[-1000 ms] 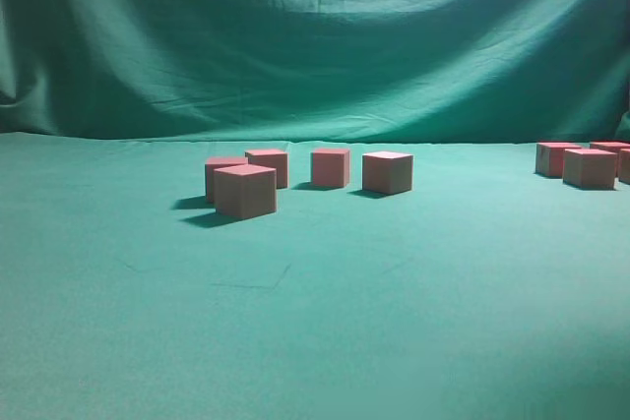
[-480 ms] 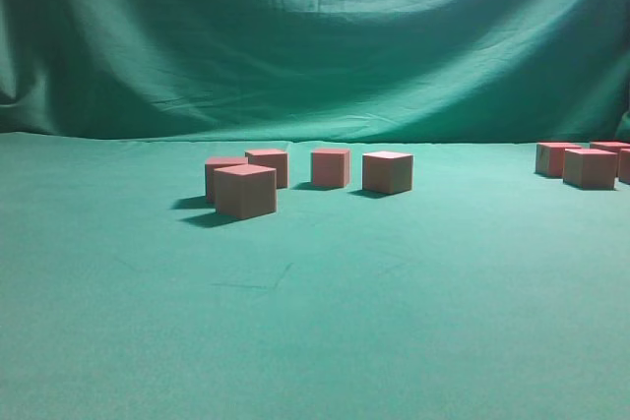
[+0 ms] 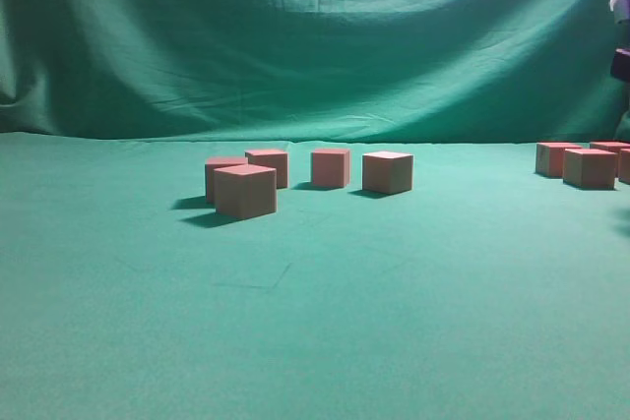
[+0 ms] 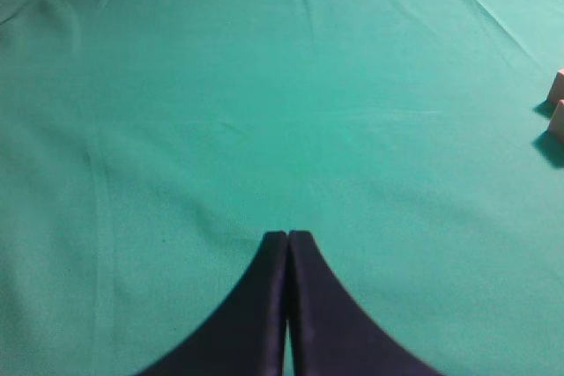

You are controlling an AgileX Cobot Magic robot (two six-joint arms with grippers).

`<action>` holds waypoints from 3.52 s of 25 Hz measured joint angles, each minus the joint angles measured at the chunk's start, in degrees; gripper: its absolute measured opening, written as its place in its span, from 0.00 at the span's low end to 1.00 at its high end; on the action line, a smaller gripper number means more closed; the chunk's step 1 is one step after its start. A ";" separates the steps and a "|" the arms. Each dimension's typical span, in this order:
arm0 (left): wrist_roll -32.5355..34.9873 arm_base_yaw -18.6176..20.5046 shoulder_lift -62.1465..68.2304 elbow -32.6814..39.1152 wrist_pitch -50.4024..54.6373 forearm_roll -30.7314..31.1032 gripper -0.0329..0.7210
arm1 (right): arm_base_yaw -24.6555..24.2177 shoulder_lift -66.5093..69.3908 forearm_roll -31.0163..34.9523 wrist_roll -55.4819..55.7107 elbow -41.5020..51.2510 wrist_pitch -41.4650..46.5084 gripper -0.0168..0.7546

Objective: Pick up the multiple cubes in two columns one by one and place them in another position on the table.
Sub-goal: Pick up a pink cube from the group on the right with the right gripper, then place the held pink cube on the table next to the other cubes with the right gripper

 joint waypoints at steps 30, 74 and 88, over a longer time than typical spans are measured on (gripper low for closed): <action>0.00 0.00 0.00 0.00 0.00 0.00 0.04 | 2.52 -3.91 2.22 -0.12 -10.00 17.60 0.37; 0.00 0.00 0.00 0.00 0.00 0.00 0.04 | 44.93 6.75 -0.64 -16.65 -20.27 17.83 0.37; 0.00 0.00 0.00 0.00 0.00 0.00 0.04 | 44.02 13.29 -1.57 -19.48 -22.81 14.91 0.37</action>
